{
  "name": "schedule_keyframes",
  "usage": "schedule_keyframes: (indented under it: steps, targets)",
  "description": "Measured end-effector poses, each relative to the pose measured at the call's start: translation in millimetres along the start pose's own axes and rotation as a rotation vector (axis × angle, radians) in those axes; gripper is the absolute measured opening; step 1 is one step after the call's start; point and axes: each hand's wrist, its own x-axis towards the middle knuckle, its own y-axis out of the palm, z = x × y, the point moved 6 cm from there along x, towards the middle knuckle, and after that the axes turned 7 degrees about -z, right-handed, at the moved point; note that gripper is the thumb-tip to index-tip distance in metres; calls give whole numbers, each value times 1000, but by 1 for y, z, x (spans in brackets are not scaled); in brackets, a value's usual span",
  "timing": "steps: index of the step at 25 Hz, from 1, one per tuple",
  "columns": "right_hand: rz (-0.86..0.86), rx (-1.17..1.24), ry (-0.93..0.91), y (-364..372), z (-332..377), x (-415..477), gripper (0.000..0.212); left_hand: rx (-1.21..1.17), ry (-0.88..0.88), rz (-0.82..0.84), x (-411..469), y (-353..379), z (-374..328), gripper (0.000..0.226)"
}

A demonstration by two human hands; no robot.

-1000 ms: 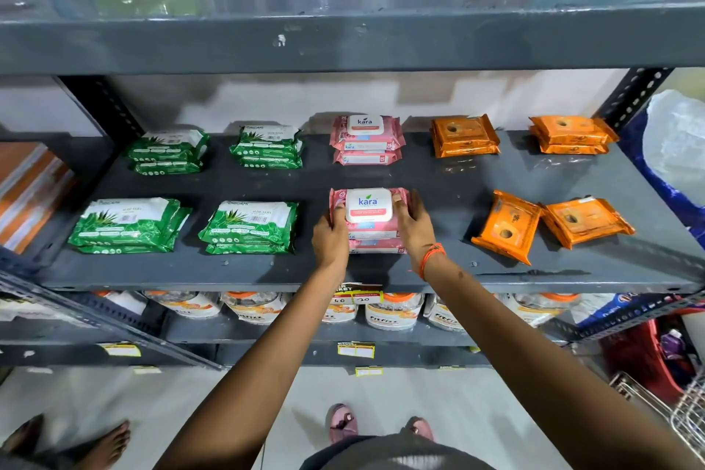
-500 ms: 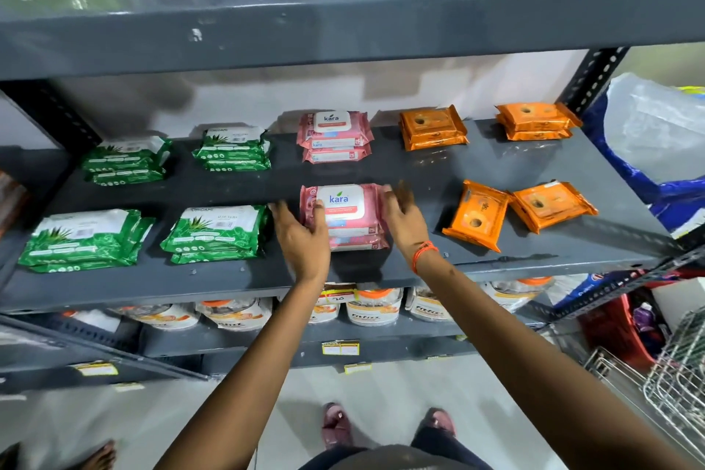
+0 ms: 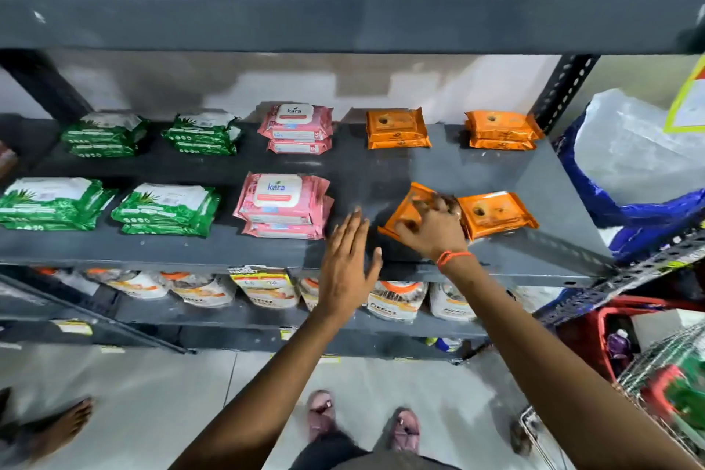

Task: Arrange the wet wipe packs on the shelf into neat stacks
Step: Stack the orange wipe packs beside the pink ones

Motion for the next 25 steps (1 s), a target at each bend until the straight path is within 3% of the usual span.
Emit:
schedule_keyframes:
  steps: [4,9,11,13,15,25]
  targets:
    - [-42,-46,28,0,10,0,82,149,-64,130,-13,16,15,60]
    - [-81,-70,82,-16,12,9,66,282,-54,207,-16,22,18,71]
    - [23,-116,-88,-14,17,15,68,299,-67,229,-17,23,19,78]
    - [234,-186,-305,-2,24,13,75,298,-75,238,-18,24,20,81]
    - [305,-212,-357,4,23,11,82,302,-66,240,-18,25,20,83]
    - [193,-149,-310,-13,5,11,73,309,-43,263,-11,31,15,98]
